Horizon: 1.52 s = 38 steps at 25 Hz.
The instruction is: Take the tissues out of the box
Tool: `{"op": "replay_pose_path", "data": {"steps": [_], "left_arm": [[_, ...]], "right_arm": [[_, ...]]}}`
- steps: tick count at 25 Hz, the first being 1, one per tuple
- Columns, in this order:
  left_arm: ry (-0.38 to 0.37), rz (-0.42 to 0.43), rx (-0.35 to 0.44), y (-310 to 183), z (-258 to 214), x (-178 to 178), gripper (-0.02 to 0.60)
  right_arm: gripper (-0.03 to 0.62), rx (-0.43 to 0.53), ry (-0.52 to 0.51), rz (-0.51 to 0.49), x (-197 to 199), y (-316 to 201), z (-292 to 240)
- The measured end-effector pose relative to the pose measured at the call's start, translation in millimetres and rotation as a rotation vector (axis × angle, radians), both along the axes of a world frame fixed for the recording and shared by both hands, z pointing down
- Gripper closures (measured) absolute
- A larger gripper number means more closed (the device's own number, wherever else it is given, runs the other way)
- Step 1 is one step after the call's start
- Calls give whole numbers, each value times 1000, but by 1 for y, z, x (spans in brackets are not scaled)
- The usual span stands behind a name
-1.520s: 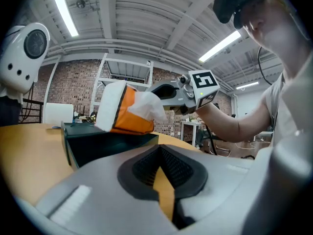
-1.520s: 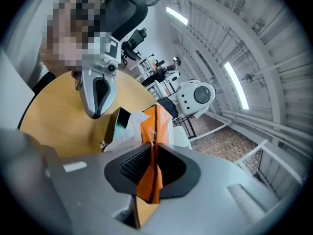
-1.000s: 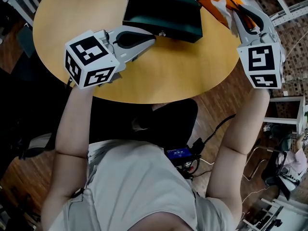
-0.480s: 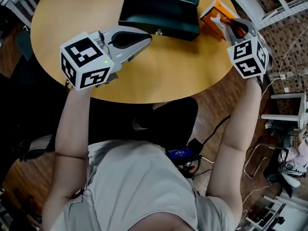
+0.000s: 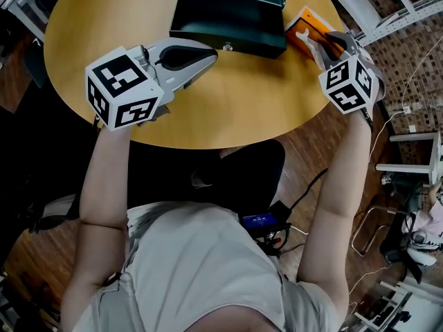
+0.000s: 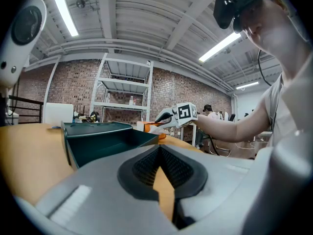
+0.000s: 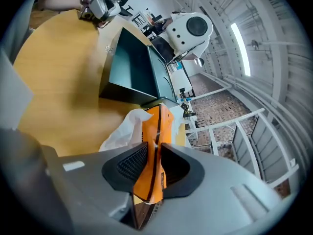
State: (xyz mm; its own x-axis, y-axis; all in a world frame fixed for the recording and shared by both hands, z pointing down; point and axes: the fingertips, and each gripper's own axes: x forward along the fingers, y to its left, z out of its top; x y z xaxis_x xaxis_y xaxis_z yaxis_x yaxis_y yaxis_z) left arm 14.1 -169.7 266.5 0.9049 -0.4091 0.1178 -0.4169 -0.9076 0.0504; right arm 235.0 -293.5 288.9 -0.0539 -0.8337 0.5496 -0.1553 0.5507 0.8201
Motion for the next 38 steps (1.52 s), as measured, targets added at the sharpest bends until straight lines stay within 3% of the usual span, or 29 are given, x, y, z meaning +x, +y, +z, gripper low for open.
{"op": "replay_pose_path", "data": {"steps": [6,10,13,16,20,24,28,31,38], "left_arm": [[0,5,-1,0,0,1,581],[-1,3,1,0,0,1,581],[-1,3,0,0,-1,1,581],[-1,3,0,0,-1,1,581],[-2,3,2,0,-1,1,581],[-3,3,2,0,-1,1,581],[-2,2,1,0,-1,2,581],[-3,0,1,1,-1,1,581],[-3,4,0,1,0,4,581]], "right_arm": [[480,4,-24,-4,0,10,-10],[480,31,-109,-47,-15,19,-27],[485,59,-222,-110,-36,29,-47],[530,76,-457,-238,-73,49,-77],[562,-36,-812,-435,-117,80,-96],[591,-132,-936,-492,-143,89,-78],[591,-288,-1096,-556,-177,103,-57],[591,-364,-1144,-572,-198,110,-37],[591,-543,-1381,-610,-197,110,-32]]}}
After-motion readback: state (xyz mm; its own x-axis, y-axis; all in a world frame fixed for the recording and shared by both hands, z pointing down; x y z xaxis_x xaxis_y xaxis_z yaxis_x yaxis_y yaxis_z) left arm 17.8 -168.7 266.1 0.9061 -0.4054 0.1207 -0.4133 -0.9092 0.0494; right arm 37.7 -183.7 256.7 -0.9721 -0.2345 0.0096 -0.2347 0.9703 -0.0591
